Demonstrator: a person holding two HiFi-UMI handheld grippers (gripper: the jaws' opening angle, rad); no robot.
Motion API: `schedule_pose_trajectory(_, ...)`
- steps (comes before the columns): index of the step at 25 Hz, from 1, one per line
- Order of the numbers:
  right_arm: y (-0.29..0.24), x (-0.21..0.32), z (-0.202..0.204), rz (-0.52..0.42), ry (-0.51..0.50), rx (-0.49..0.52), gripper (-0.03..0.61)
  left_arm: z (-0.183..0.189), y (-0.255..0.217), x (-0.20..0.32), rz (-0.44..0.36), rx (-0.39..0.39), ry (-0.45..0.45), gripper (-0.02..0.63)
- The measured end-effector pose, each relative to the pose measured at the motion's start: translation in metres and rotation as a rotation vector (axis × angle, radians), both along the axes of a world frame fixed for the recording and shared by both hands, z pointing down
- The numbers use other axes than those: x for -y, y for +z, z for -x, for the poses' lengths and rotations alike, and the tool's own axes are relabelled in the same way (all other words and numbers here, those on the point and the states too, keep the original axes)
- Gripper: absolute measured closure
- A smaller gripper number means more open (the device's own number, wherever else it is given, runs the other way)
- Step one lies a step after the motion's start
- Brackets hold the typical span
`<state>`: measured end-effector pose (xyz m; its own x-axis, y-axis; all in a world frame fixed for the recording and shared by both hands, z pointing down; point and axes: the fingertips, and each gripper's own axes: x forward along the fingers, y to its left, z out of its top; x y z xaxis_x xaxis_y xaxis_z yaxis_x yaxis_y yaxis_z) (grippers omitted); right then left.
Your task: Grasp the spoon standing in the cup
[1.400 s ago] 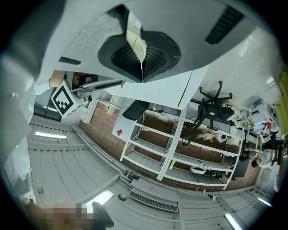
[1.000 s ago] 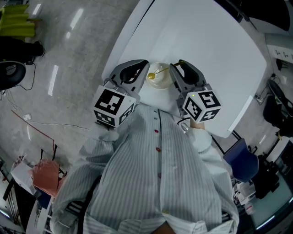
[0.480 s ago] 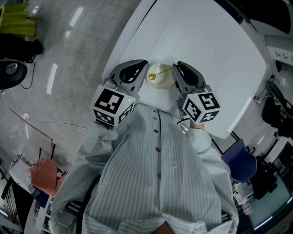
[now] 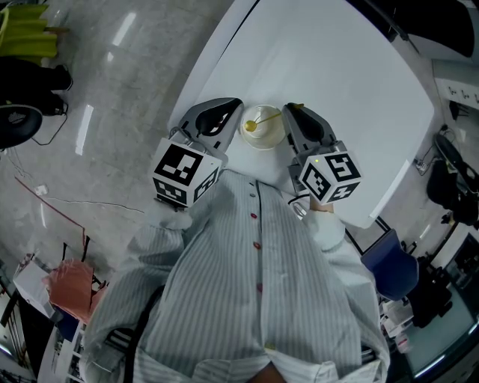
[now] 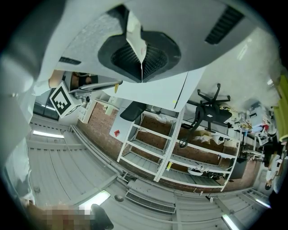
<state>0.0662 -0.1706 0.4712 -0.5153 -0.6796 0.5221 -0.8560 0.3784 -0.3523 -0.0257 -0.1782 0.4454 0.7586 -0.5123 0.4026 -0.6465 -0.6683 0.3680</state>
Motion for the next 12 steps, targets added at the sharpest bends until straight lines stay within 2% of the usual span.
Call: schedule_pose_trajectory(12, -0.018, 0.001, 0.006, -0.020, 0.008, 0.041, 0.566, 0.004, -0.014, 0.000, -0.029, -0.011, -0.004, 0.603)
